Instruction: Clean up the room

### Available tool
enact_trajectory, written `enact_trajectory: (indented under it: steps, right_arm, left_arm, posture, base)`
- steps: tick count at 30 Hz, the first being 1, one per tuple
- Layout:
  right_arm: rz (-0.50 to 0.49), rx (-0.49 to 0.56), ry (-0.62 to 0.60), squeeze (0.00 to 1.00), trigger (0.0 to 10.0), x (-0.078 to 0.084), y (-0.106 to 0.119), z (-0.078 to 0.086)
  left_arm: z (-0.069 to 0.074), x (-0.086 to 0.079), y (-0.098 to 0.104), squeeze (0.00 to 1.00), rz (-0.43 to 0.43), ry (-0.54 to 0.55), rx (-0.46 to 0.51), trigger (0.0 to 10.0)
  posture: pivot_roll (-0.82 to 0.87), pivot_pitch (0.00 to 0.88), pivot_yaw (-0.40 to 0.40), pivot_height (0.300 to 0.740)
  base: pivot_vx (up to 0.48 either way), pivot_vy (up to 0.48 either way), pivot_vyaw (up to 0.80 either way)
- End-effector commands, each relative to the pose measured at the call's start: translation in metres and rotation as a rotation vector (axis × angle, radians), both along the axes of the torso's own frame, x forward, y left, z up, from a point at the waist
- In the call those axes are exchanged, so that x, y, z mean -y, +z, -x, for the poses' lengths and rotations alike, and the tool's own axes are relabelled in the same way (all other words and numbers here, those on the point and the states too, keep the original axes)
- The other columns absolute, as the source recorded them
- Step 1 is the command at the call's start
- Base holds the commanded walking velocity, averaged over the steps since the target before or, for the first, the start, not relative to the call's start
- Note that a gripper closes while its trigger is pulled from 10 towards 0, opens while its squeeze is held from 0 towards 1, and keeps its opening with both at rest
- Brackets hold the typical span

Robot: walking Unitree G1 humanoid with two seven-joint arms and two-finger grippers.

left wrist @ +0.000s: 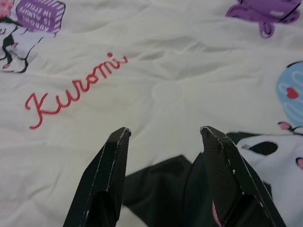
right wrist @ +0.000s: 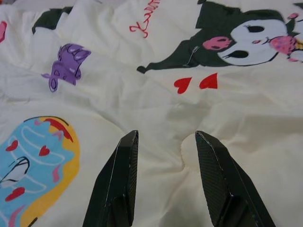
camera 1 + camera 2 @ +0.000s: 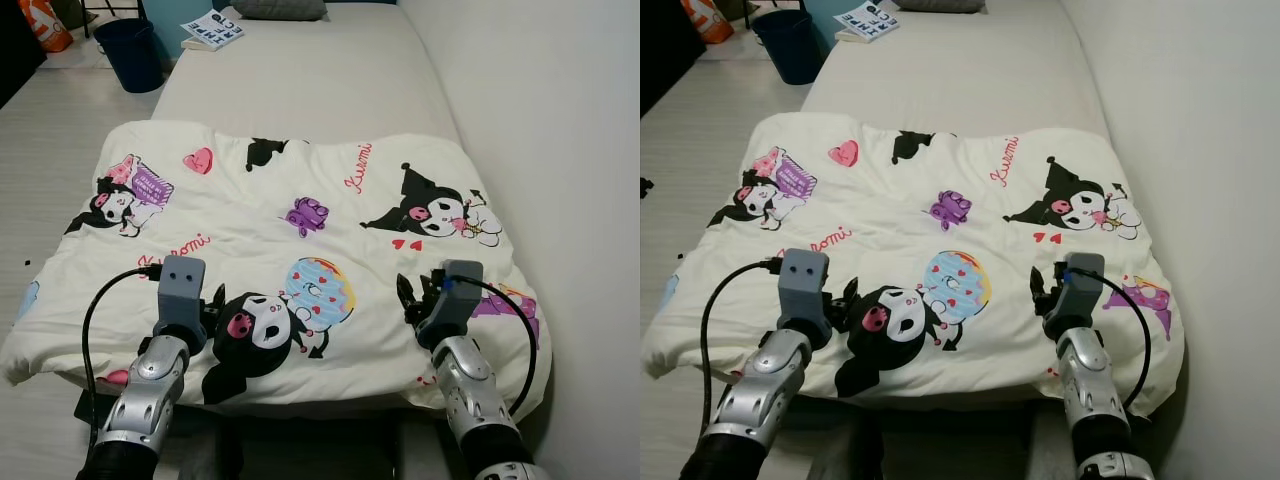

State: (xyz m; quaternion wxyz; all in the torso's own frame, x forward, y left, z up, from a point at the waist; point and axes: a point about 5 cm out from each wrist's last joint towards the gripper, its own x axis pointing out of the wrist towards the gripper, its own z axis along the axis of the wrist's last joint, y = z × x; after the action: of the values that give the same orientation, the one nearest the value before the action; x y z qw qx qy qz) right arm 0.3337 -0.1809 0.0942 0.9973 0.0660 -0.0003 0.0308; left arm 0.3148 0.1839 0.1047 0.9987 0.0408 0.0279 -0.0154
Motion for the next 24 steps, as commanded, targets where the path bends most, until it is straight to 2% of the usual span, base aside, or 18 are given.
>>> enact_trajectory:
  steps: [1, 15, 24]
  right_arm:
    - [-0.006, -0.007, -0.004, 0.00, 10.0, -0.001, -0.003, 0.003]
    - [-0.001, -0.006, -0.022, 0.00, 10.0, -0.002, -0.004, 0.002]
    - [0.000, -0.009, -0.018, 0.00, 10.0, -0.002, -0.004, 0.002]
  left_arm:
    - [0.005, -0.004, -0.006, 0.00, -0.015, 0.010, -0.031, 10.0]
    - [0.004, 0.005, -0.014, 0.00, -0.013, -0.038, -0.039, 10.0]
    - [0.004, 0.009, -0.013, 0.00, -0.010, -0.067, -0.034, 10.0]
  posture:
    - [0.04, 0.152, 0.007, 0.589]
    - [0.03, 0.147, 0.013, 0.624]
    - [0.04, 0.144, 0.016, 0.624]
  base:
    - [0.000, 0.000, 0.00]
    - [0.000, 0.000, 0.00]
    - [0.000, 0.000, 0.00]
